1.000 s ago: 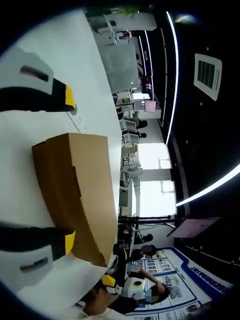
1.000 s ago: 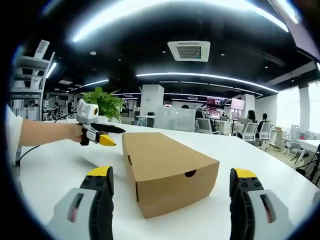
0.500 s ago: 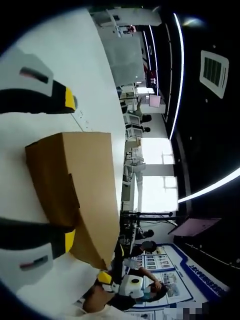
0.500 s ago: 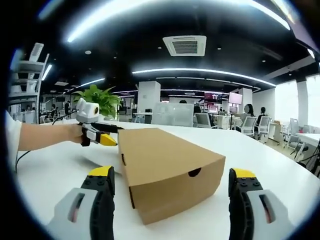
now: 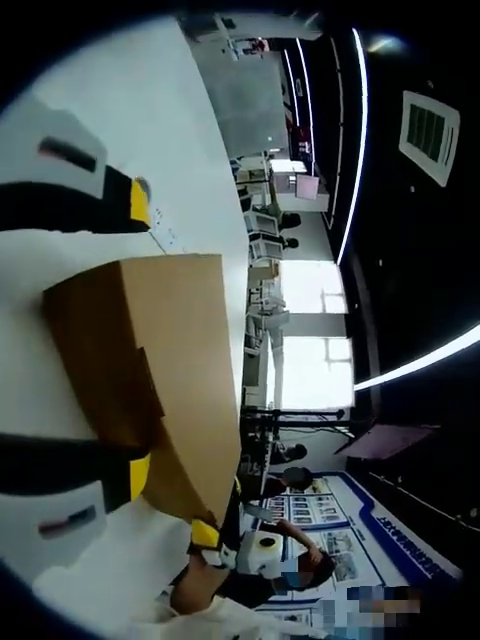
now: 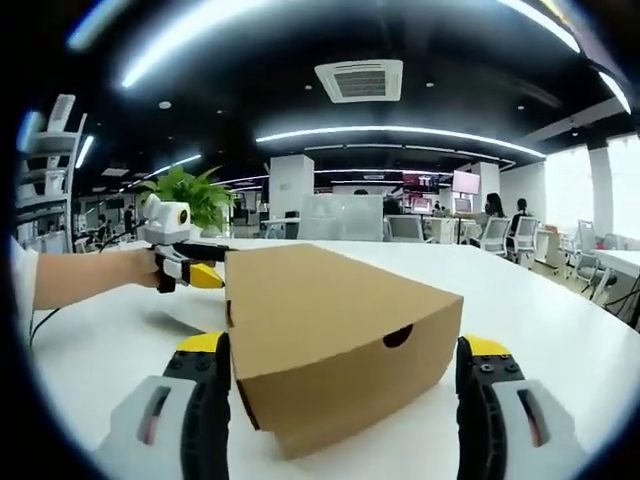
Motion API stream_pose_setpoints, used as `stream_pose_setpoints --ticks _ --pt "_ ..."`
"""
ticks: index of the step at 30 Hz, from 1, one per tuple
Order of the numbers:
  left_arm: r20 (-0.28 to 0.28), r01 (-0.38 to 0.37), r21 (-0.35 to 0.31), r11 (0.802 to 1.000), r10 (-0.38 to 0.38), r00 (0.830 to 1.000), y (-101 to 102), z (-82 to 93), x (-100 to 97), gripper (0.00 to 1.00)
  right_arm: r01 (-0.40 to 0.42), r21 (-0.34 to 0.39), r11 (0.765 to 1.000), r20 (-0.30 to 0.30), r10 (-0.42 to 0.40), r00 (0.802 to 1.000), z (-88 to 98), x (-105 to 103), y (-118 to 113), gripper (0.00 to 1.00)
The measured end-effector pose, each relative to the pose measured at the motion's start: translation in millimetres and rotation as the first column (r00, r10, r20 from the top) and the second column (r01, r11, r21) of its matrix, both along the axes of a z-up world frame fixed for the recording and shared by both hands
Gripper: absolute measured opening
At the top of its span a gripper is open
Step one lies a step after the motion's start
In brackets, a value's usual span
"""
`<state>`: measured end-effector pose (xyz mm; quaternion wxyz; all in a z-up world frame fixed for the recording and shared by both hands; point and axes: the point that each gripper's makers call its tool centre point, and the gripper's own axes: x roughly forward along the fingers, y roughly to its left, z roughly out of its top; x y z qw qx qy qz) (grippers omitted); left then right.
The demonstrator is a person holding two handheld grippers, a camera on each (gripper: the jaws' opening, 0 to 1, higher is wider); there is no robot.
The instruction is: Operate the shoe box by opening the lid, removing the specified soft item, and placing it in the target area until the item is outside and the box remains undamaged.
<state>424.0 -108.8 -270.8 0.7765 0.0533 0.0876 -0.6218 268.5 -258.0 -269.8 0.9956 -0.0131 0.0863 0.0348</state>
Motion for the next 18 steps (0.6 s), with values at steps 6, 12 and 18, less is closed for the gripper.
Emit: stream_pose_setpoints --ticks 6,12,18 --pt "-0.018 0.020 0.004 1.000 -0.019 1.000 -1 -0.4 -1.1 0.86 0.000 -0.026 1.000 0.000 0.000 1.000 1.4 1 2 0.95" --pt "-0.014 0.018 0.014 1.000 -0.018 1.000 -1 0.4 2.1 0.89 -0.014 -0.059 0.998 0.050 0.017 0.999 9.5 3 3 0.96" --pt "-0.049 0.051 0.025 0.998 -0.050 0.998 -7 -4.5 -4.5 0.86 -0.014 -0.044 0.999 0.055 0.016 0.998 9.7 6 3 0.97"
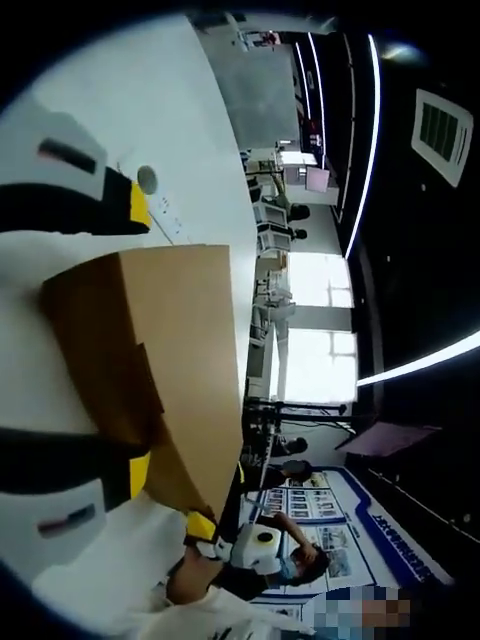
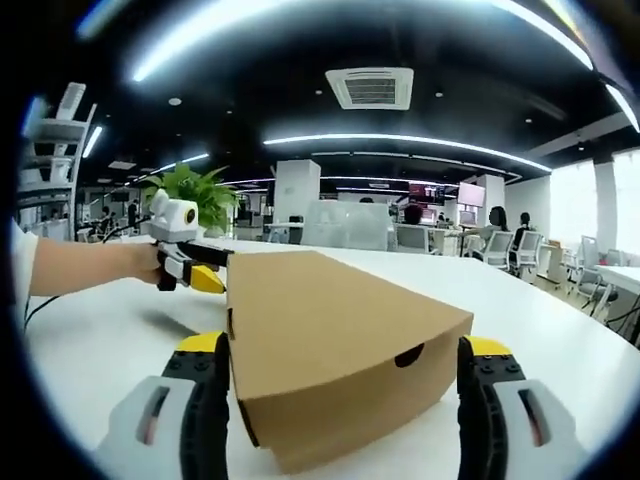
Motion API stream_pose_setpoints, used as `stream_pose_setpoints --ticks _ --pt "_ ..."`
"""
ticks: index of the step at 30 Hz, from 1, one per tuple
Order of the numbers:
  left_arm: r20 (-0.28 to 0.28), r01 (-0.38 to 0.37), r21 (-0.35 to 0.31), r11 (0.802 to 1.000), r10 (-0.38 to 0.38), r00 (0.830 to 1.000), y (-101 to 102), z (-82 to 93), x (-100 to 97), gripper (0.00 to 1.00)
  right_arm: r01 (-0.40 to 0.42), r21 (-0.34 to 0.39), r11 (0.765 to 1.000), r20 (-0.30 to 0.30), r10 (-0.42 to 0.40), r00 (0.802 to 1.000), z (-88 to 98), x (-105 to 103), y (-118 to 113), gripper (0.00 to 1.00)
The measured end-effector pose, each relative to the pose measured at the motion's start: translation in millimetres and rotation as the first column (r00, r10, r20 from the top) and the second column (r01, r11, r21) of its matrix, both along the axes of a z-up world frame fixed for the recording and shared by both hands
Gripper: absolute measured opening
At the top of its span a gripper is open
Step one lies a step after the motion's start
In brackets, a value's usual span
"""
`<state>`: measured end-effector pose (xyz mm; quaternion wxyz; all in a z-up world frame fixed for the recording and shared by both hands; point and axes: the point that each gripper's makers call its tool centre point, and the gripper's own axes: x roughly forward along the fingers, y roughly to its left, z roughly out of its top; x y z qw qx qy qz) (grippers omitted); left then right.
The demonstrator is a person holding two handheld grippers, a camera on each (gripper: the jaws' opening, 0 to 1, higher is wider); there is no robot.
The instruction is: Operate the shoe box by opening the lid, removing the specified soft item, and placing it in the target area until the item is outside and the box remains undamaged.
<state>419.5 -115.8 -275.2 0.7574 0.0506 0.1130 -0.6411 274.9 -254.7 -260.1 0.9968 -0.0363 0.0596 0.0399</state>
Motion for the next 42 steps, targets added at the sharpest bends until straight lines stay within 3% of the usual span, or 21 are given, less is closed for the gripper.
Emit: stream_pose_setpoints --ticks 4,6,13,20,21,23,31,40,42 --pt "0.020 0.017 0.025 1.000 -0.017 1.000 -4 0.4 -3.8 0.86 0.013 0.014 1.000 -0.003 -0.013 1.000 -2.6 1 2 0.97" --pt "0.020 0.016 0.030 0.999 -0.016 1.000 -3 -1.0 -2.8 0.86 0.025 0.074 0.997 -0.051 -0.021 0.998 -10.1 0 3 0.97" --pt "0.015 0.016 0.006 1.000 -0.016 1.000 -3 -2.4 -2.0 0.86 0.025 0.009 1.000 -0.062 -0.024 0.998 -12.6 3 4 0.98" --pt "0.020 0.008 -0.018 1.000 -0.008 1.000 -4 -1.5 -1.4 0.84 0.020 0.007 1.000 -0.050 -0.020 0.999 -13.3 5 1 0.99" --pt "0.024 0.007 -0.019 1.000 -0.006 1.000 -4 -1.8 -0.5 0.84 0.017 -0.050 0.999 -0.064 -0.020 0.998 -17.5 5 1 0.99" --pt "0.024 0.005 -0.021 1.000 -0.004 1.000 -4 -2.0 -1.2 0.84 0.016 -0.062 0.998 -0.074 -0.020 0.997 -19.2 6 2 0.99" --pt "0.012 -0.020 -0.036 0.999 0.021 1.000 -4 -1.6 -5.0 0.84 0.014 -0.002 1.000 -0.067 -0.014 0.998 -15.1 5 -1 0.97" --pt "0.013 -0.036 -0.033 0.999 0.037 0.999 -2 -2.2 -6.1 0.84 -0.009 0.003 1.000 -0.068 0.009 0.998 -14.3 4 -1 0.96" --pt "-0.004 -0.039 -0.013 0.999 0.039 0.999 -1 -0.6 -7.0 0.83 -0.011 0.051 0.999 -0.040 0.013 0.999 -10.4 5 -1 0.96"
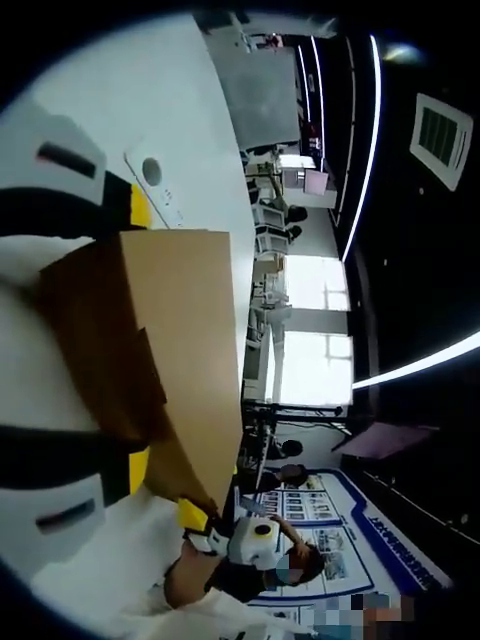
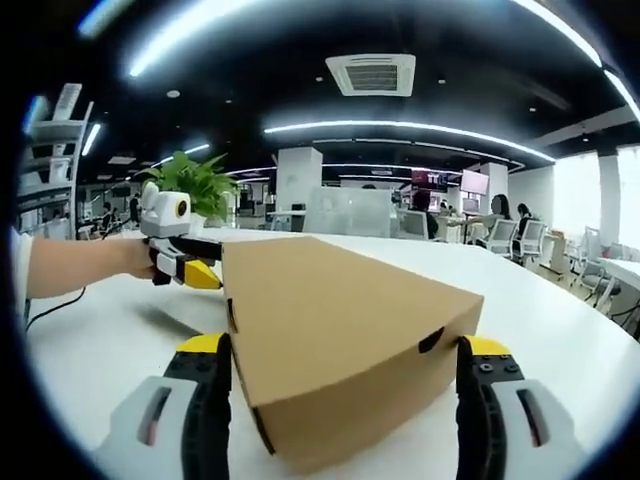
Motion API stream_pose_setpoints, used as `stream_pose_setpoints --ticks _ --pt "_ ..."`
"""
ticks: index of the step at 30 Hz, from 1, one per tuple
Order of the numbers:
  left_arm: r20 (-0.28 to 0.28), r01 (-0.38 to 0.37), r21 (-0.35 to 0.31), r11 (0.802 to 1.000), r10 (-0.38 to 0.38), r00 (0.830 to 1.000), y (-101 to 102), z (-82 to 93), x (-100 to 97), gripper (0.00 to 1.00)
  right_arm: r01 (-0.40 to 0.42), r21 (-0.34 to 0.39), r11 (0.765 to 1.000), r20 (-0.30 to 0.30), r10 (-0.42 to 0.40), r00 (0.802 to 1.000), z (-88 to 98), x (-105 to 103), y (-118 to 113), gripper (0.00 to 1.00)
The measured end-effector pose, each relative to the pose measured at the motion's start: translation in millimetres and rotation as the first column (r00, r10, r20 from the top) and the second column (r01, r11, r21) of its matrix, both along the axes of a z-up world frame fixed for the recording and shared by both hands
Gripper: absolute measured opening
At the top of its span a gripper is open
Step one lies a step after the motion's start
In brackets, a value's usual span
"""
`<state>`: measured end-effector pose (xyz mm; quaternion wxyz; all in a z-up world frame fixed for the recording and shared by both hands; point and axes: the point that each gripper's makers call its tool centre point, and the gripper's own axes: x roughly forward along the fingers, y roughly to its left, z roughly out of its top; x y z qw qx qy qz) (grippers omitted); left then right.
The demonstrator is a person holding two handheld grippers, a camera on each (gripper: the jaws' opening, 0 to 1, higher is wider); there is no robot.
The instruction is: Operate the shoe box by opening the lid, removing the specified soft item, and placing it in the target area until the item is outside and the box remains undamaged.
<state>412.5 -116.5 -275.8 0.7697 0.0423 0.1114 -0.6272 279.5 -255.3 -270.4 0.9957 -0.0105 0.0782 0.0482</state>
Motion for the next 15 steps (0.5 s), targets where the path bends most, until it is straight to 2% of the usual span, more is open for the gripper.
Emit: stream_pose_setpoints --ticks 1,3,7,9,12,15 --pt "-0.022 -0.003 -0.005 1.000 0.003 1.000 1 1.0 -0.7 0.83 -0.001 0.056 0.998 0.020 0.000 1.000 4.5 0 -1 0.96" --pt "-0.023 -0.002 -0.011 1.000 0.002 1.000 1 0.7 0.1 0.83 -0.011 0.094 0.996 0.023 0.009 1.000 7.2 -2 -3 0.95" --pt "-0.016 -0.019 -0.028 0.999 0.019 1.000 1 0.0 -3.6 0.83 0.013 0.044 0.999 0.003 -0.013 1.000 3.5 1 0 0.96" --pt "-0.013 -0.030 -0.031 0.999 0.029 0.999 3 0.5 -7.4 0.83 0.015 -0.017 1.000 0.003 -0.015 1.000 -0.9 1 1 0.96" --pt "-0.024 -0.041 -0.008 0.999 0.041 0.999 6 2.0 -9.5 0.81 -0.019 0.008 1.000 0.025 0.019 1.000 0.6 -6 -1 0.93" --pt "-0.030 -0.050 0.011 0.999 0.050 0.998 6 1.8 -11.9 0.81 -0.040 0.020 0.999 0.017 0.040 0.999 2.0 -9 -1 0.90"
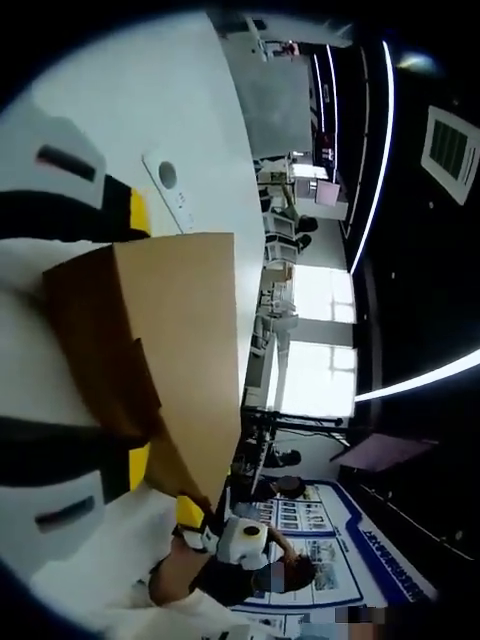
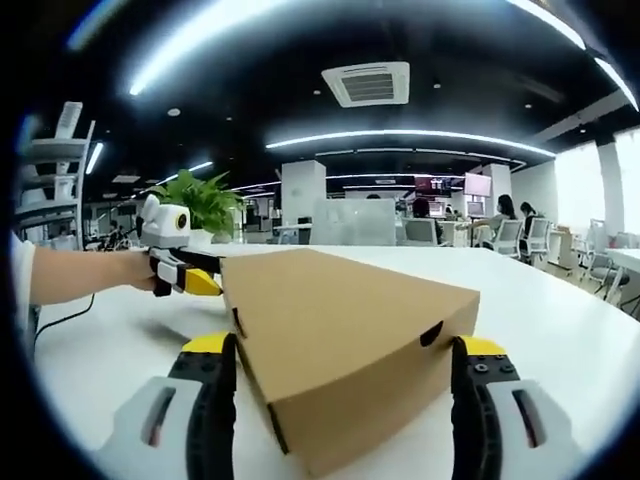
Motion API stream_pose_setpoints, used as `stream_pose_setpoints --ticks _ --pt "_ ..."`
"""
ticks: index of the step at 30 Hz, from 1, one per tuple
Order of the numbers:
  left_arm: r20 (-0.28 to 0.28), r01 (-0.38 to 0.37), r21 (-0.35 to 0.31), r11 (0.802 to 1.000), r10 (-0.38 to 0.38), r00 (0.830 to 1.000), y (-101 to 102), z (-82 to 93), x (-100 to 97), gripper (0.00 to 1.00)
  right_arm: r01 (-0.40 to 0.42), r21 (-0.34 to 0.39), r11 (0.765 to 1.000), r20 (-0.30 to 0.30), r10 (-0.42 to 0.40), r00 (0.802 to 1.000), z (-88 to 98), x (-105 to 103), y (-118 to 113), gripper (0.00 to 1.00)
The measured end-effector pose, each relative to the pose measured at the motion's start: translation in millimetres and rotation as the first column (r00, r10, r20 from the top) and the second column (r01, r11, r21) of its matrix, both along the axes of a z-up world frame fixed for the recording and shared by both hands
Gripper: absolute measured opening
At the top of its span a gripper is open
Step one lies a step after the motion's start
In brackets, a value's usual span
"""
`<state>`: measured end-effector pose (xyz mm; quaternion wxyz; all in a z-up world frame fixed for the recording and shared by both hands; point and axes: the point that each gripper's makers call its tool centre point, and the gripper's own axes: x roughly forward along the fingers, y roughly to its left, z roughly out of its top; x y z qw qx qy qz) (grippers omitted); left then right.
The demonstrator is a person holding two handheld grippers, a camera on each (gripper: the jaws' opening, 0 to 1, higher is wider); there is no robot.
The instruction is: Operate the shoe box by opening the lid, removing the specified soft item, and placing it in the target area until the item is outside and the box remains undamaged.
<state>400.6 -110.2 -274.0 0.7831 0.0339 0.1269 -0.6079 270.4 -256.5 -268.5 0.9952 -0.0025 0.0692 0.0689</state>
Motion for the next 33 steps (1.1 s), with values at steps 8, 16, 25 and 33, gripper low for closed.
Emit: stream_pose_setpoints --ticks 8,16,25,33 --pt "0.015 -0.023 0.000 1.000 0.023 1.000 -1 -1.6 -1.2 0.83 0.014 0.014 1.000 -0.019 -0.013 1.000 0.9 7 6 0.98" --pt "0.009 -0.032 0.037 0.999 0.032 0.999 -1 -1.7 -0.1 0.82 0.016 -0.091 0.996 -0.069 -0.022 0.997 -6.9 7 0 0.94" --pt "0.015 -0.055 0.023 0.998 0.054 0.998 2 -2.7 -3.1 0.82 -0.006 -0.090 0.996 -0.050 0.001 0.999 -7.1 6 1 0.94" --pt "0.013 -0.074 0.027 0.997 0.073 0.997 4 -3.1 -6.5 0.81 -0.030 -0.084 0.996 -0.022 0.029 0.999 -8.9 7 0 0.91"
